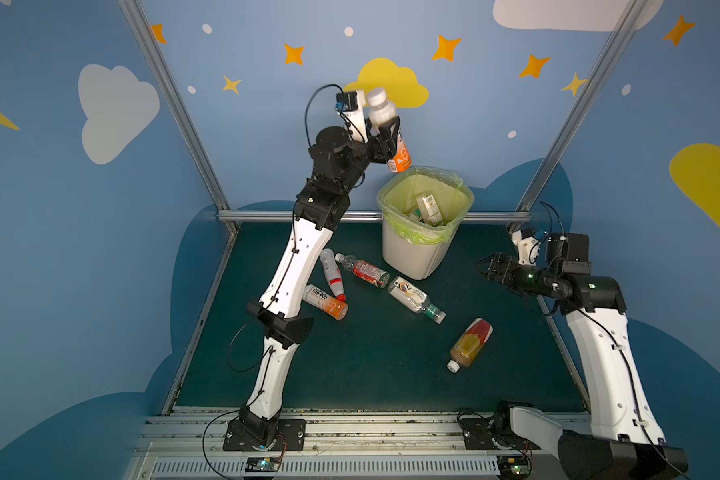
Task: Throw the plastic bottles in the bin
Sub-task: 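Lift the milk tea bottle over the bin and open the left gripper, then lower the right gripper onto the yellow-red bottle and grasp it while the left arm withdraws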
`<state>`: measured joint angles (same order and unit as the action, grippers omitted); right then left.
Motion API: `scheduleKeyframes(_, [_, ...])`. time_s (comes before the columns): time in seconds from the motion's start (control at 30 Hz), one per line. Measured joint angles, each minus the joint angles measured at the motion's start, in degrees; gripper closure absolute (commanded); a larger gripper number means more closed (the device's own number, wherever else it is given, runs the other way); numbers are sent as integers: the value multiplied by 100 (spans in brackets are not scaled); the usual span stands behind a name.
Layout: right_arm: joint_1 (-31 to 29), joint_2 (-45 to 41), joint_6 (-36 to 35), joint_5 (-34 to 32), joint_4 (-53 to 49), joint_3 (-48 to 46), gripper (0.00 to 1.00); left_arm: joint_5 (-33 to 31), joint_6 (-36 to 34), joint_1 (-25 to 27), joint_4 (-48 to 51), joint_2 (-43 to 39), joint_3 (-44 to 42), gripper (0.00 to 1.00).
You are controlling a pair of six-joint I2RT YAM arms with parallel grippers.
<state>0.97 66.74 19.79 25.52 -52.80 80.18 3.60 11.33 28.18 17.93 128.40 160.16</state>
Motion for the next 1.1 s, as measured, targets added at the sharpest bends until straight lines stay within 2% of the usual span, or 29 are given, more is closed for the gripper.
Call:
scheduleKeyframes(0.07, [-9, 94, 68, -2, 48, 24, 13, 85, 133, -31, 92, -35, -883, 0])
scheduleKeyframes(0.13, [-24, 166, 129, -17, 55, 22, 13, 221, 201, -13, 402, 76, -1290, 0])
scheduleKeyframes(0.3, [-63, 212, 245, -72, 76, 20, 13, 422, 190, 131, 1143, 317, -632, 0])
scheduleKeyframes(0.4, [-76, 195, 258, -160, 81, 13, 13, 525, 125, 203, 1226, 79, -310, 0])
scheduleKeyframes(0.6, [-81, -20, 345, -407, 48, -348, 13, 619, 11, 262, 1351, -1023, -918, 0])
scheduleKeyframes(0.8, [-81, -518, 507, -614, -70, -1325, 13, 614, -146, 164, 2448, -1471, -1377, 0])
scheduleKeyframes(0.9, [-81, -765, 654, -699, -146, -1886, 13, 588, -262, 136, 3145, -1637, -2118, 0])
scheduleKeyframes(1.1, [-81, -988, 1010, -739, -170, -2830, 13, 358, -354, 131, 3790, -2317, -4765, 0])
